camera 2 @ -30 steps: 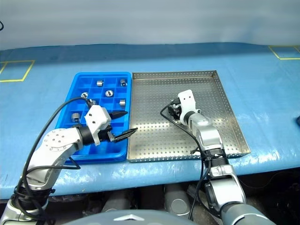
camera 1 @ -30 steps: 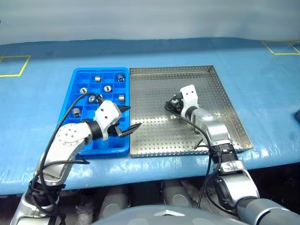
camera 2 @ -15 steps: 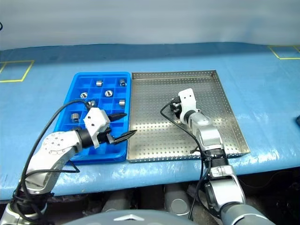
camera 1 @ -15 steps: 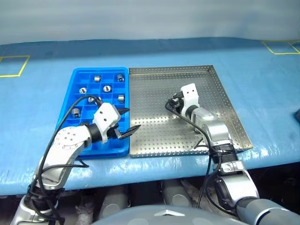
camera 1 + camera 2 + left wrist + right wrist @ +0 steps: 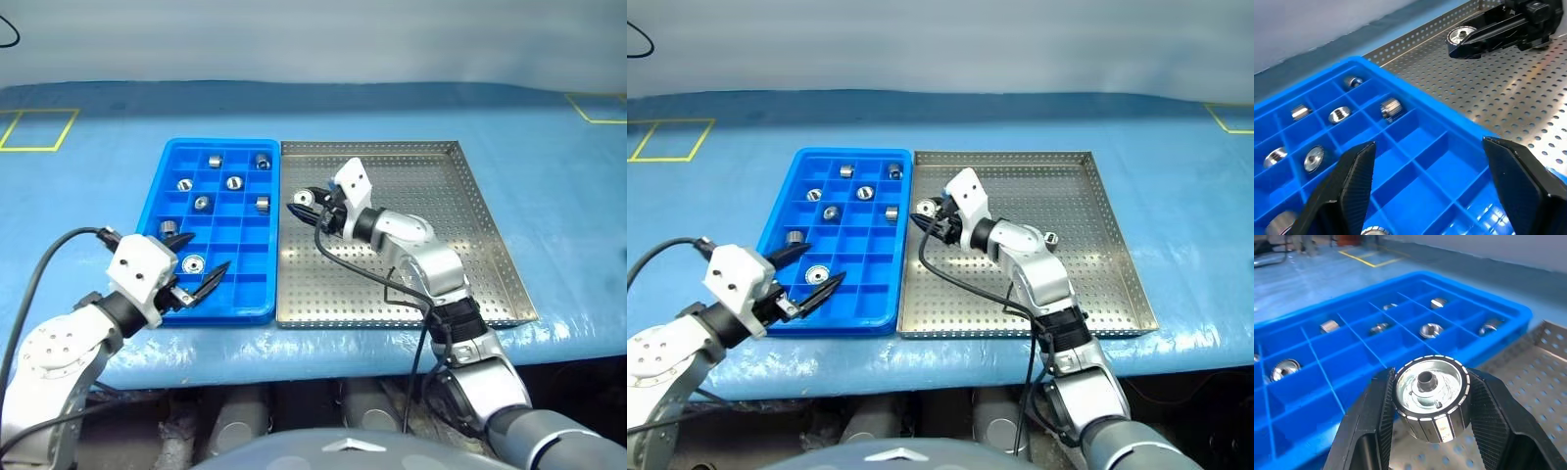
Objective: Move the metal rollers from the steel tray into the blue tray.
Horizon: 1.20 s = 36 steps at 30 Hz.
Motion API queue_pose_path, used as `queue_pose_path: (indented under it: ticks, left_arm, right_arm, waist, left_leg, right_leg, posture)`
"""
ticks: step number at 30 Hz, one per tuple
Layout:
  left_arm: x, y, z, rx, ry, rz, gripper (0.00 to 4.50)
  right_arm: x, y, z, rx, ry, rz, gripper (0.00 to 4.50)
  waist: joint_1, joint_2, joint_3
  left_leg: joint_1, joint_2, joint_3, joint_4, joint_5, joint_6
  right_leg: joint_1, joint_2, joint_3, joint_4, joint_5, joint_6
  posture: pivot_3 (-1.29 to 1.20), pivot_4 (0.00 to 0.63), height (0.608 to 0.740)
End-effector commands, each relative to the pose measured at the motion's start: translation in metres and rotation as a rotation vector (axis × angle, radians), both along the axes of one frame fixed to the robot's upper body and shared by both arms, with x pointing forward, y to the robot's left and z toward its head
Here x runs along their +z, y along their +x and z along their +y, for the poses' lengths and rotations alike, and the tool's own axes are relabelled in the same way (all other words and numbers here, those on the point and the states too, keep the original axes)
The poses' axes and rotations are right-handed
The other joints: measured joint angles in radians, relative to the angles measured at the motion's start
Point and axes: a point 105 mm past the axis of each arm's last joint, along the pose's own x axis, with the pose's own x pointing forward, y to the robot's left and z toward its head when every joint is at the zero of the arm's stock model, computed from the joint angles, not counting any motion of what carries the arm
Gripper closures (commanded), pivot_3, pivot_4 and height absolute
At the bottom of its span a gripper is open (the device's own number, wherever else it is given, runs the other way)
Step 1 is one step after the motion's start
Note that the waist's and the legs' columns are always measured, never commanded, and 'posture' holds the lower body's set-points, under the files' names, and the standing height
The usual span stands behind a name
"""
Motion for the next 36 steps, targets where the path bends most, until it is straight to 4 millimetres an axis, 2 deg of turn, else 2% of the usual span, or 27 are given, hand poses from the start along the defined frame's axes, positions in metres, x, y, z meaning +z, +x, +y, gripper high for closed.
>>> queue_pose_path:
  ticks: [1, 8, 13, 22, 35, 36]
  left_arm:
    - [0.012, -0.01, 0.003, 0.039, 0.019, -0.043, 0.69]
    - [0.006, -0.022, -0.001, 0.086, -0.01, -0.024, 0.69]
    - [0.004, -0.028, 0.003, 0.126, -0.01, -0.018, 0.69]
    - [0.003, -0.03, 0.004, 0.148, -0.01, -0.016, 0.69]
    - [0.003, -0.027, 0.002, 0.139, -0.004, -0.02, 0.69]
    - [0.003, -0.027, 0.002, 0.137, -0.004, -0.02, 0.69]
  right_arm:
    - [0.017, -0.006, 0.022, 0.128, 0.02, -0.045, 2.65]
    - [0.007, -0.005, 0.058, 0.244, -0.046, -0.023, 2.65]
    - [-0.002, -0.004, 0.075, 0.287, -0.068, 0.008, 2.65]
    - [-0.01, 0.002, 0.088, 0.298, -0.075, 0.046, 2.65]
    - [-0.013, 0.016, 0.089, 0.248, -0.056, 0.075, 2.65]
    - [-0.013, 0.016, 0.089, 0.247, -0.061, 0.074, 2.3]
  waist:
    - [0.01, 0.0, 0.0]
    - [0.055, 0.0, 0.0]
    - [0.066, 0.0, 0.0]
    - [0.085, 0.0, 0.0]
    - [0.088, 0.001, 0.001]
    - [0.087, 0.001, 0.001]
  left_leg:
    - [0.0, 0.0, 0.0, 0.0, 0.0, 0.0]
    - [0.001, -0.001, -0.004, -0.005, 0.002, -0.004]
    - [0.002, -0.001, -0.007, -0.009, 0.006, -0.011]
    - [0.002, 0.0, -0.016, -0.012, 0.009, -0.016]
    - [0.002, 0.0, -0.023, -0.014, 0.012, -0.021]
    - [0.002, 0.0, -0.024, -0.014, 0.012, -0.021]
  right_leg:
    - [0.0, 0.0, -0.001, 0.0, 0.0, 0.0]
    - [0.0, 0.0, -0.004, 0.0, -0.002, -0.004]
    - [0.0, 0.001, -0.007, 0.0, -0.004, -0.007]
    - [0.001, 0.001, -0.015, 0.001, -0.008, -0.013]
    - [0.002, 0.002, -0.022, 0.004, -0.01, -0.017]
    - [0.002, 0.002, -0.022, 0.004, -0.01, -0.017]
  posture:
    - [0.09, 0.15, 0.74]
    - [0.16, 0.15, 0.74]
    - [0.2, 0.15, 0.74]
    - [0.22, 0.15, 0.74]
    - [0.21, 0.15, 0.74]
    - [0.2, 0.15, 0.74]
